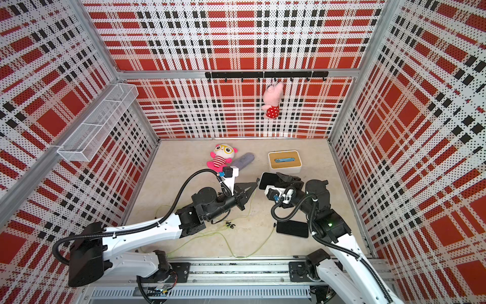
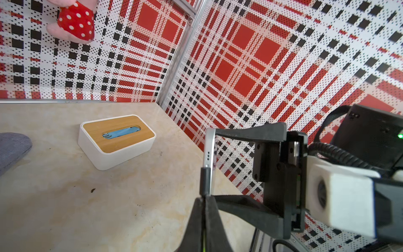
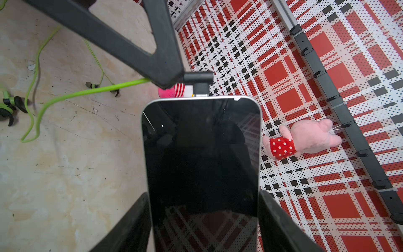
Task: Plug wired earphones into phones
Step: Insert the wired earphone into the phone, then place the phone at the center of the board.
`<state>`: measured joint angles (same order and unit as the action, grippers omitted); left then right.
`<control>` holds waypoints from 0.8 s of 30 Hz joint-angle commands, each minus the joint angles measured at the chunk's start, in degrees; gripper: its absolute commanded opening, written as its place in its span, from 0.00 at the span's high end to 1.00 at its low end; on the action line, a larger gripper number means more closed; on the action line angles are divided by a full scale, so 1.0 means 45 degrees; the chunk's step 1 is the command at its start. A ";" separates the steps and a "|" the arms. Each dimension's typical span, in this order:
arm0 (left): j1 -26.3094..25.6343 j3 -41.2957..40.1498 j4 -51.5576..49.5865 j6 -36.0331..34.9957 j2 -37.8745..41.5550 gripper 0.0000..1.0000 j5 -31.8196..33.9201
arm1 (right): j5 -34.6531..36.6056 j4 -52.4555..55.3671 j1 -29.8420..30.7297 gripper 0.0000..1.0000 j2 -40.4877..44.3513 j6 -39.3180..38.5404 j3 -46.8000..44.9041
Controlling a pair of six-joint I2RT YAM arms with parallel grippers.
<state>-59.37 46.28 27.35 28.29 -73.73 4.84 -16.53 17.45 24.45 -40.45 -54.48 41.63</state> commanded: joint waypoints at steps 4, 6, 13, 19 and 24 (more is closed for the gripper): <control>0.0428 -0.0315 -0.0113 -0.0531 0.1045 0.34 0.0572 | -0.0253 0.1950 0.0207 0.62 -0.1285 -0.1619 -0.0002; 0.0569 -0.0567 -0.0452 -0.0678 0.1592 0.21 0.1053 | -0.0489 0.1970 -0.0378 0.62 -0.1977 -0.1533 -0.0170; 0.1793 -0.2234 -0.0879 -0.0496 0.3738 0.08 0.2188 | -0.1018 0.2072 -0.3180 0.61 -0.5742 -0.2434 -0.0004; 0.3641 -0.2869 -0.2032 -0.0247 0.4693 0.02 0.2069 | -0.0682 0.2188 -0.4817 0.60 -0.8928 -0.3359 0.1039; 0.5262 -0.3080 -0.2416 -0.0211 0.4816 0.02 0.1349 | -0.0445 0.2978 -0.5224 0.58 -1.1516 -0.3557 0.2614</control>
<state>-38.44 32.97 18.68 27.05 -52.77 12.71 -17.56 28.97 1.63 -89.03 -67.51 49.76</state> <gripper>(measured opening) 0.982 0.718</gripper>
